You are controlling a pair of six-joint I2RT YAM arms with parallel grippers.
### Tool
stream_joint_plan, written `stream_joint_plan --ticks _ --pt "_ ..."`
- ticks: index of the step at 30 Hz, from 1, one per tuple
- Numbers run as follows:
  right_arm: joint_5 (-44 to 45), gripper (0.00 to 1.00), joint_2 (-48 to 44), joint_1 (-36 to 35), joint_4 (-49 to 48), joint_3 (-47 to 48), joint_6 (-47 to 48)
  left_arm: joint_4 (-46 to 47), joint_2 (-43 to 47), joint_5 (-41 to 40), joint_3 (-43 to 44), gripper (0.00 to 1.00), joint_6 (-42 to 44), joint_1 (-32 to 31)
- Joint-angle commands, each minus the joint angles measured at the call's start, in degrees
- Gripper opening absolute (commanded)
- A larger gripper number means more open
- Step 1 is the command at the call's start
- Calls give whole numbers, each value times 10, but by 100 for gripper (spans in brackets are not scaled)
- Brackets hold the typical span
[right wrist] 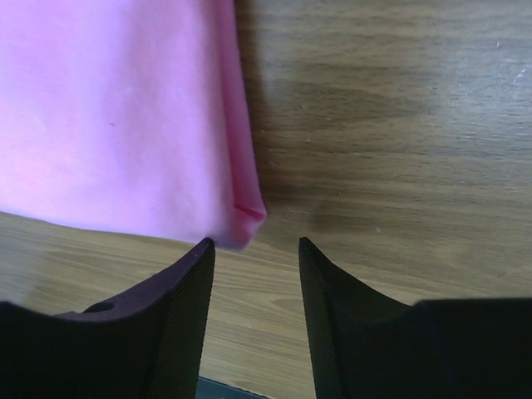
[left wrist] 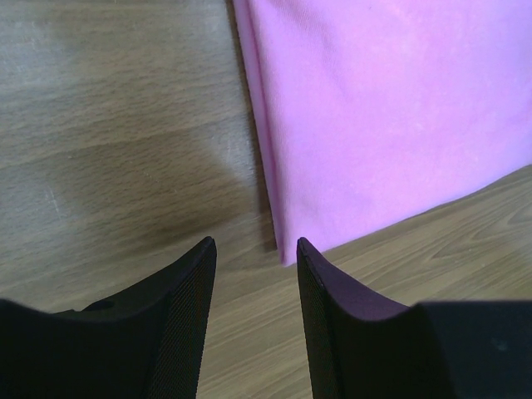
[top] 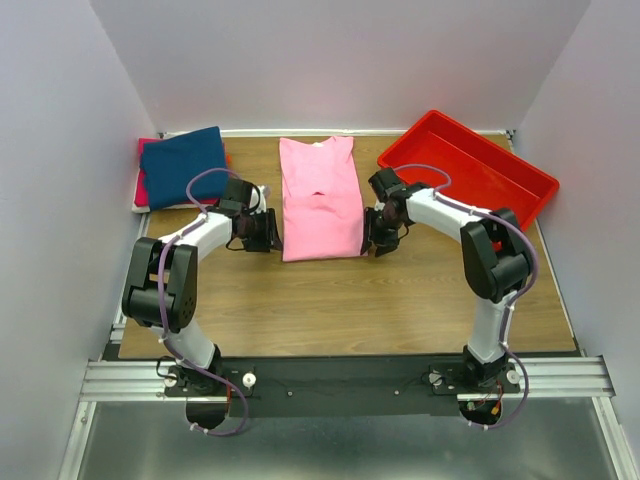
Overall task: Fold and stack the t-shirts
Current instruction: Fold the tshirt
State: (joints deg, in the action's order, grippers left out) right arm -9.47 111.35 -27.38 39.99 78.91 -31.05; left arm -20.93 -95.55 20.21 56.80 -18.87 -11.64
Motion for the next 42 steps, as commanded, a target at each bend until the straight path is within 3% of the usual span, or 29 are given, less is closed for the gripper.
stream_joint_plan --ticks 1,11,14,21,28,42 --pt "6 51 16 -4 -3 -18 1 5 25 6 -12 51 -5 -1" --pt "18 41 55 -4 -14 5 20 -1 32 4 -23 52 -7 -1" --pt "12 27 64 -4 -16 14 29 0 37 5 -38 52 -12 -1" --pt "2 13 75 -5 -17 15 34 11 23 41 -50 52 -10 -1" --pt "2 12 74 -4 -16 12 35 36 18 87 -52 53 -13 -1" --pt "-2 11 75 -5 -16 12 39 43 -27 92 -43 54 -24 -2"
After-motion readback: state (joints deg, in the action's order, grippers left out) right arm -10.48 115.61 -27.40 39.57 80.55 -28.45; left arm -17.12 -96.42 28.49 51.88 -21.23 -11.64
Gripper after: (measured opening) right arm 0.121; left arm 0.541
